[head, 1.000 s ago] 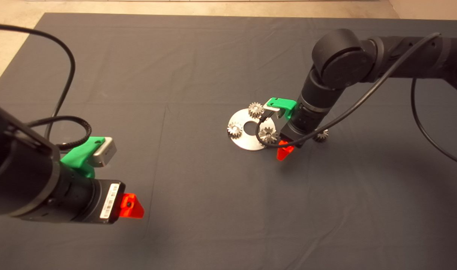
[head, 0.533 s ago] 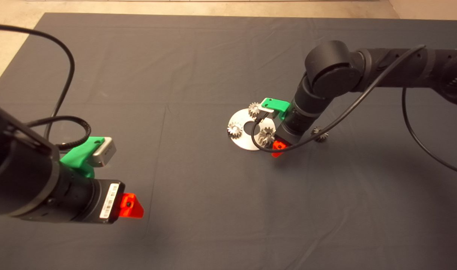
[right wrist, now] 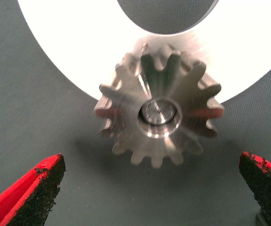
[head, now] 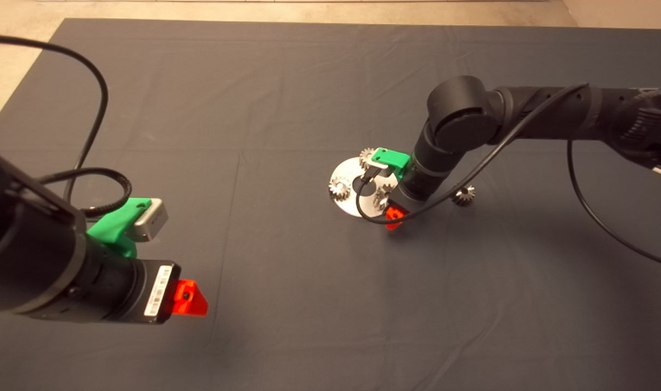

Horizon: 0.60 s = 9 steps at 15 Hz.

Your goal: Remove an incorrectly installed larger gear and replace it with the correct smaller gear

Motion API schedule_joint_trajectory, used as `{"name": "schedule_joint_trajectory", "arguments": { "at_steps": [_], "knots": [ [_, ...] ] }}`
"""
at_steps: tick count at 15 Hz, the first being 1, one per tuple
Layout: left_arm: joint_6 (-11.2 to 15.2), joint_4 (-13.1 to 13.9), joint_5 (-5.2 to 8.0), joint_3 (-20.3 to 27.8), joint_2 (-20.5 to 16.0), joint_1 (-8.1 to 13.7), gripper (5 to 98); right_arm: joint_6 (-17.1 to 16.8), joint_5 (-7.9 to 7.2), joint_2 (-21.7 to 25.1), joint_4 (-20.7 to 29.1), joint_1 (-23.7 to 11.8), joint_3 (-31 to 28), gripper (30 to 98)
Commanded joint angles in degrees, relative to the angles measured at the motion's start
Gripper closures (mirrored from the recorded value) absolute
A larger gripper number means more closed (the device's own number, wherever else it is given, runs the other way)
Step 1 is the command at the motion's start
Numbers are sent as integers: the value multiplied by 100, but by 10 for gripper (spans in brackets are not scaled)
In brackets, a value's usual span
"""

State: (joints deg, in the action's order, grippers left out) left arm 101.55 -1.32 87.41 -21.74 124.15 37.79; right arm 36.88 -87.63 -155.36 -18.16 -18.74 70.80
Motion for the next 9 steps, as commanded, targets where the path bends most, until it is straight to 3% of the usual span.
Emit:
{"name": "schedule_joint_trajectory", "arguments": {
  "at_steps": [1,6,8,9],
  "knots": [
    [32,105,496,68,0,55,54,-23,-642,-166,-196,-69,303,308],
    [32,98,496,66,0,62,54,-12,-594,-260,-196,-113,328,308],
    [32,105,496,75,0,62,54,4,-334,-272,-196,-131,328,308],
    [32,102,496,71,0,62,54,4,-317,-280,-196,-139,328,308]
  ]
}}
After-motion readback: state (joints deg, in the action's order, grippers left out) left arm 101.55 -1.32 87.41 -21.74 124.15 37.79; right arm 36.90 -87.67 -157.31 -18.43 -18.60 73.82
